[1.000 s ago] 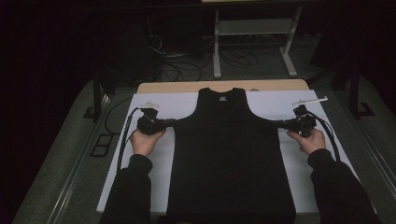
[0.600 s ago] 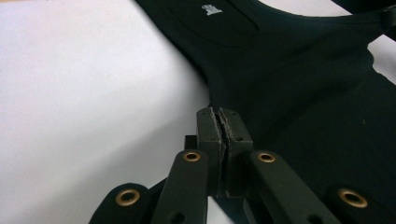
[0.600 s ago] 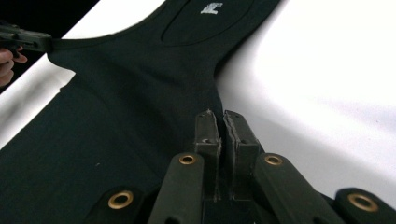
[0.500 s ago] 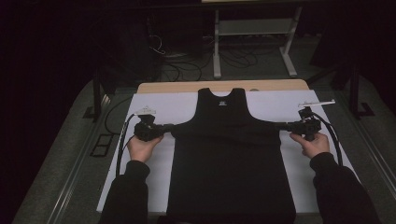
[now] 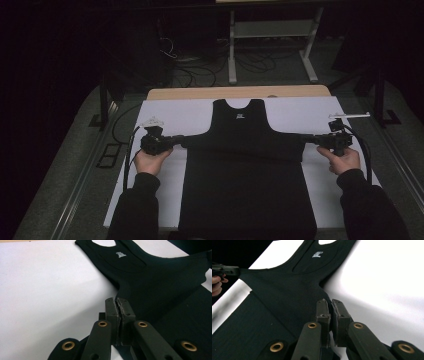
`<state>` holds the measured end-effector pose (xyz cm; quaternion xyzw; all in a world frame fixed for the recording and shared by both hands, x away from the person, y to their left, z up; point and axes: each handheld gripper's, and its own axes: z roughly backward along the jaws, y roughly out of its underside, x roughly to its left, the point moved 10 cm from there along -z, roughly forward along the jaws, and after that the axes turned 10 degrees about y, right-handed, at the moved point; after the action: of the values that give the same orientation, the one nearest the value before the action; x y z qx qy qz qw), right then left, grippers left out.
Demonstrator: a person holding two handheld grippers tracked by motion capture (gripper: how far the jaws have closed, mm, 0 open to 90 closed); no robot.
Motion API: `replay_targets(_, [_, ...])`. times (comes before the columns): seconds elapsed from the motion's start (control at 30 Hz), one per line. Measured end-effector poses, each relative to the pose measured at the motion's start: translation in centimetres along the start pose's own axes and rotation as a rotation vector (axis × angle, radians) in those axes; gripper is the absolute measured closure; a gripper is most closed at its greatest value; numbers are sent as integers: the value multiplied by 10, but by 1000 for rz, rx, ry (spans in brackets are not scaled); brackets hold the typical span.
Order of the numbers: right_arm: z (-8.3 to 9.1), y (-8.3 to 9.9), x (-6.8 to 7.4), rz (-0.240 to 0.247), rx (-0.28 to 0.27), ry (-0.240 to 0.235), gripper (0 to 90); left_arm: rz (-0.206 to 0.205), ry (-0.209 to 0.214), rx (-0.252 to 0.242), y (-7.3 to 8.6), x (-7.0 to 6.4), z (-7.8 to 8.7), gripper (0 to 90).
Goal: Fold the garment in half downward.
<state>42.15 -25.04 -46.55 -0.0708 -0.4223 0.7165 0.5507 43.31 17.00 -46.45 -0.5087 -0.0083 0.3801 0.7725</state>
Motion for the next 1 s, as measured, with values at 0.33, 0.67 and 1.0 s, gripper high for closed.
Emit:
replay_targets(0.33, [12,11,7,-19,0,-19,835,14,26,-11,8,-15,8,867])
replay_targets(0.67, [19,32,11,-45,41,-41,834,25,38,8,21,-28,12,867])
replay_targets(1.0, [23,51,16,-50,106,-53,834,37,53,57,38,-38,13,867])
